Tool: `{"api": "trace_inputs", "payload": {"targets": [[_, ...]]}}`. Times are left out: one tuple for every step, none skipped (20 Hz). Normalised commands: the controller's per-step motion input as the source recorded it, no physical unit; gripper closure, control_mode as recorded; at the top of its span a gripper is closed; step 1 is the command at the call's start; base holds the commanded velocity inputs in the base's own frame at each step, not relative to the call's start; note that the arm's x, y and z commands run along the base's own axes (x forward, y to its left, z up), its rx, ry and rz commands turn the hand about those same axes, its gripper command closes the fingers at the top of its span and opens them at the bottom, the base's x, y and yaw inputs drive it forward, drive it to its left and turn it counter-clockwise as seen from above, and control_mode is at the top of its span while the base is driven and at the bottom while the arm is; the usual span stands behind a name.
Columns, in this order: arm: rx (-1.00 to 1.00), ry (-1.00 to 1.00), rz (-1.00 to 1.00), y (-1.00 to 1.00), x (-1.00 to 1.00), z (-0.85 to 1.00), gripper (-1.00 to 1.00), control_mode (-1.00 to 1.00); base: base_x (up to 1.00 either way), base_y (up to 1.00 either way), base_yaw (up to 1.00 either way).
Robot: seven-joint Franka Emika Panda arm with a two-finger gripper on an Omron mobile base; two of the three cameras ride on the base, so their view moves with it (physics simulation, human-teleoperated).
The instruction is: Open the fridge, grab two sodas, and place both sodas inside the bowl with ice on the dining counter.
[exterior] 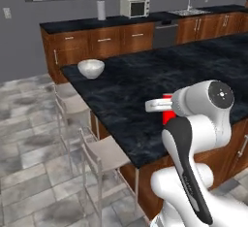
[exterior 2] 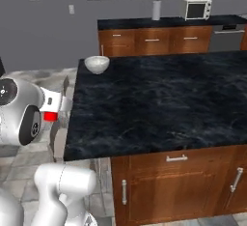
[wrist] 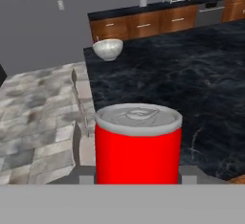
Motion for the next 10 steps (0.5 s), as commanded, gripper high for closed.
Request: {"api": "trace_inputs", "payload": {"targets": [[0.0,0.0,0.0,0.0,0.0,0.0,1.0,1.0,0.2,0.91,-0.44],[0.0,0.0,0.0,0.0,0.0,0.0,1.0,1.0,0.21,0.88,-0.45],[0.0,0.0,0.0,0.0,0.0,0.0,1.0,1.0,0.23,0.86,-0.46],[0.0,0.0,0.0,0.0,0.0,0.0,1.0,1.0,0.24,0.84,-0.47],[0.0,0.0,0.0,0.0,0.0,0.0,1.0,1.0,0.25,0.81,-0.47],[0.0,0.0,0.0,0.0,0.0,0.0,1.0,1.0,0.26,0.8,-0.48],[0.0,0.0,0.0,0.0,0.0,0.0,1.0,1.0,0.27,0.79,-0.49],[0.0,0.0,0.0,0.0,0.0,0.0,1.0,1.0,0.26,0.78,-0.49],[0.0,0.0,0.0,0.0,0.0,0.0,1.0,1.0,0.26,0.78,-0.49],[0.0,0.0,0.0,0.0,0.0,0.0,1.0,1.0,0.25,0.78,-0.49]]}}
